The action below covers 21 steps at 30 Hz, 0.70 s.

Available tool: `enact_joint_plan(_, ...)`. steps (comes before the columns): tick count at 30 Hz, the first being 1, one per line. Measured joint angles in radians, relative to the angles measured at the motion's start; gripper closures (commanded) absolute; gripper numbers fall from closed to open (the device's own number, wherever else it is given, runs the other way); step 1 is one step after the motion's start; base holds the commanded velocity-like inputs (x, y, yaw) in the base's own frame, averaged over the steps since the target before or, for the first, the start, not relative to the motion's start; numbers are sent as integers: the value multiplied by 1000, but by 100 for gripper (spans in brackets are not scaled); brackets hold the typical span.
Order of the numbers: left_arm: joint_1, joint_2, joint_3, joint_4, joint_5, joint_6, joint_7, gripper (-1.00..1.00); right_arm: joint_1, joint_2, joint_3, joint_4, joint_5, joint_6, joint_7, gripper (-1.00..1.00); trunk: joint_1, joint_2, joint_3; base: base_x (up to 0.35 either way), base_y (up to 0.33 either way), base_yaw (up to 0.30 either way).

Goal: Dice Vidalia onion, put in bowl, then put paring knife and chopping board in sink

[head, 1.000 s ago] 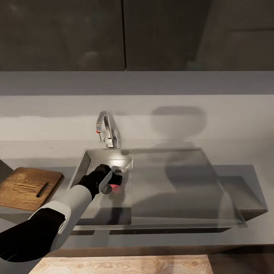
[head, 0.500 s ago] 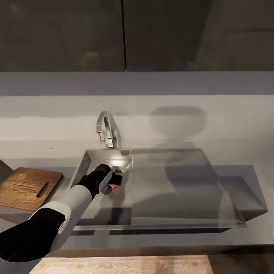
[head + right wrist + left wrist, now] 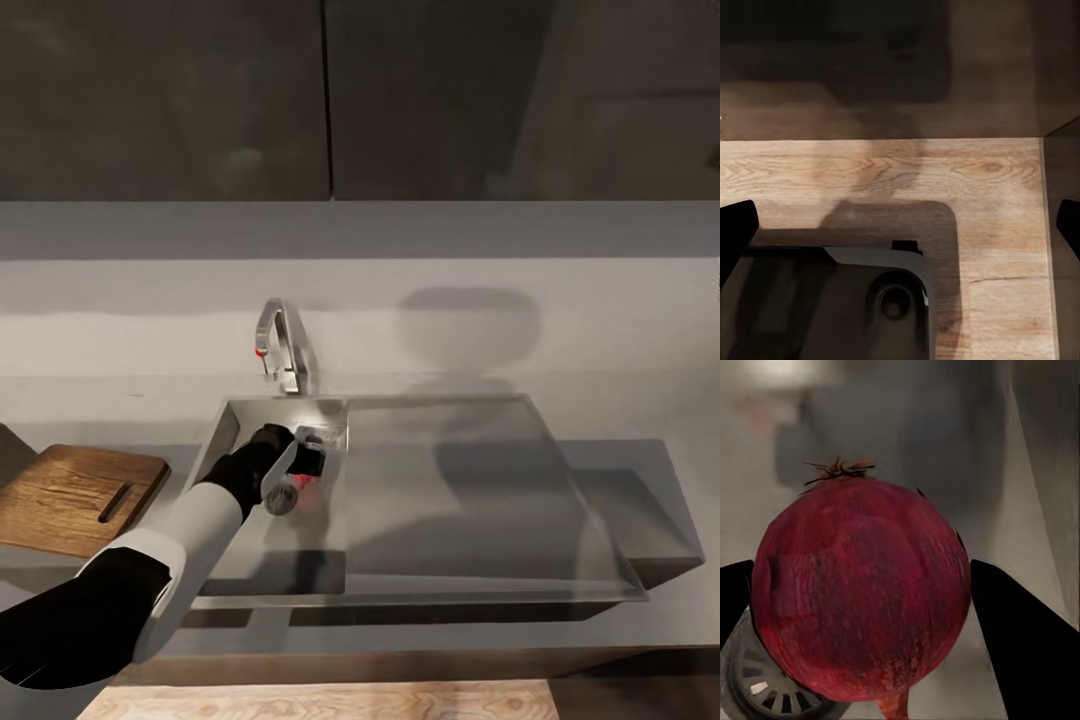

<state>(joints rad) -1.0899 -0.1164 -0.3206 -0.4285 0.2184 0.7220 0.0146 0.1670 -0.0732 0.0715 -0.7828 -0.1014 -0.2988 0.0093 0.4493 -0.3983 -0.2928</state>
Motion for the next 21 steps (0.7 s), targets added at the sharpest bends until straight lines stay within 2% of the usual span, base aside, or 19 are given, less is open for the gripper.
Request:
enact_joint_plan(3, 0, 1, -1, -27, 0, 3, 0, 100, 0, 0, 0, 0, 0, 0, 0, -100, 0, 0, 5, 0, 0, 0)
enact_joint_plan(8, 3, 5, -3, -125, 2, 11, 2, 100, 0, 1, 0, 0, 0, -1, 0, -100, 0, 0, 13, 0, 0, 0)
enact_joint_plan(15, 83, 32, -3, -285, 1, 21, 2, 100, 0, 0, 0, 0, 0, -1, 0, -100, 0, 0, 23, 0, 0, 0)
enact_joint_plan(18, 139, 57, -4, -413, 2, 119, 2, 100, 0, 1, 0, 0, 0, -1, 0, -100, 0, 0, 28, 0, 0, 0)
enact_joint_plan(19, 149, 60, -4, -438, 2, 140, 2, 100, 0, 1, 0, 0, 0, -1, 0, -100, 0, 0, 30, 0, 0, 0)
enact_joint_plan(21, 192, 70, -4, -541, 2, 200, 2, 100, 0, 1, 0, 0, 0, 0, 0, -100, 0, 0, 33, 0, 0, 0)
